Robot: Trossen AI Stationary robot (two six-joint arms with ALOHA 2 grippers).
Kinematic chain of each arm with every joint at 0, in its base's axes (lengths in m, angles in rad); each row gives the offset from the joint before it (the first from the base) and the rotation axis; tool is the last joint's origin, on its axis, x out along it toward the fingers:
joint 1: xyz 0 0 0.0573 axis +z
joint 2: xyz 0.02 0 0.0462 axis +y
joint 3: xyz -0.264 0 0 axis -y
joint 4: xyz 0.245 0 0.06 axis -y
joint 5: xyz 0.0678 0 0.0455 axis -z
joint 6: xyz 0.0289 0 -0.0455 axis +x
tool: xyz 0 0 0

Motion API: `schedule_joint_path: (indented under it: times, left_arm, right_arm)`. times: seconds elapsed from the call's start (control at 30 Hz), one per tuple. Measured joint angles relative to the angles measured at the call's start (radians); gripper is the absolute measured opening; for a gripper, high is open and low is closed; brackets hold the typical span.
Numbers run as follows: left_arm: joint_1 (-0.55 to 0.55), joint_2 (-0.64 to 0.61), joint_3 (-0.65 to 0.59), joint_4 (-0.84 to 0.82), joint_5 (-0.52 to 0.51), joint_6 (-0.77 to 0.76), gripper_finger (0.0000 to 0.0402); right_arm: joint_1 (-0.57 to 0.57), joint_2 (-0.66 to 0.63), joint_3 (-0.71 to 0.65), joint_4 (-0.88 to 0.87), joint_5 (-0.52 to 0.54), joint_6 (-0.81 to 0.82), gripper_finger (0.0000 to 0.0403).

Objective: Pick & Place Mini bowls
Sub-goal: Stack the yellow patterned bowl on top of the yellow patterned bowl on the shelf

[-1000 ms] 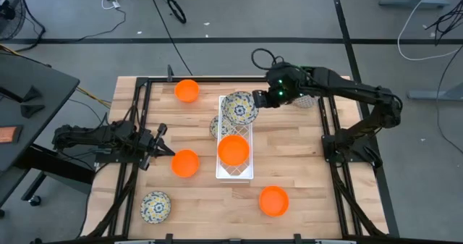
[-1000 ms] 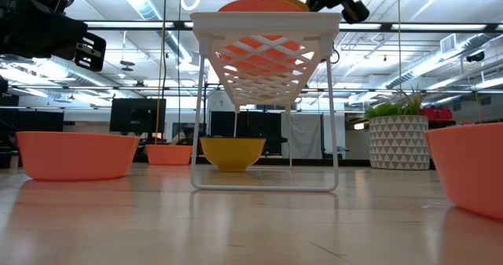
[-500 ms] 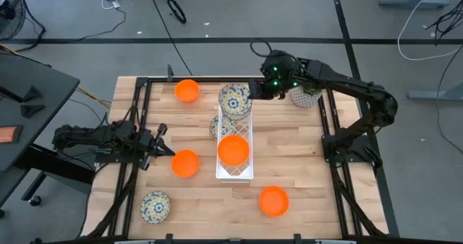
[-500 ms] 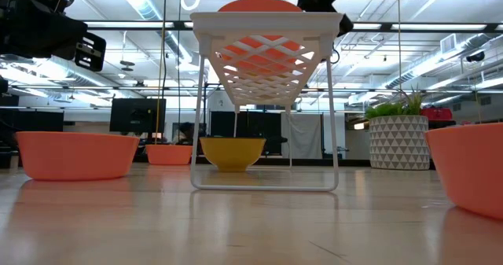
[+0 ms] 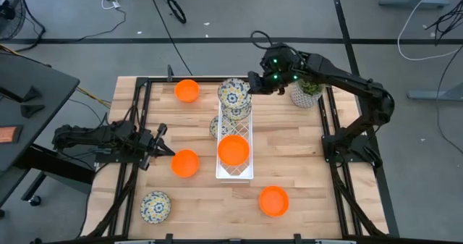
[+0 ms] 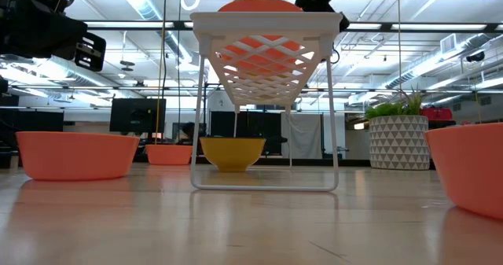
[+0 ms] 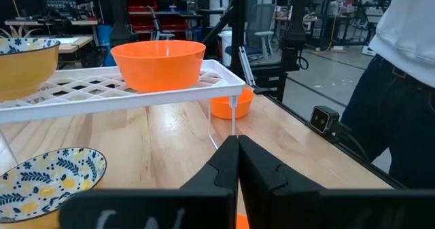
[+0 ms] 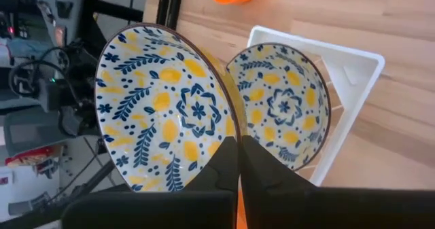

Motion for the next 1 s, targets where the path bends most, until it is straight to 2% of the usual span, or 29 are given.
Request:
schedule_joint_path:
  times: [0.47, 1.0]
  left_arm:
    - [0.0, 0.0, 0.0, 0.0, 0.0, 0.0, 0.0014]
    - [0.0, 0.0, 0.0, 0.0, 0.0, 0.0, 0.0014]
  right_arm:
    - [-0.028, 0.065, 0.0, -0.063, -0.026, -0.096, 0.0]
    - [-0.052, 0.065, 0.0, -0.097, -0.042, -0.163, 0.0]
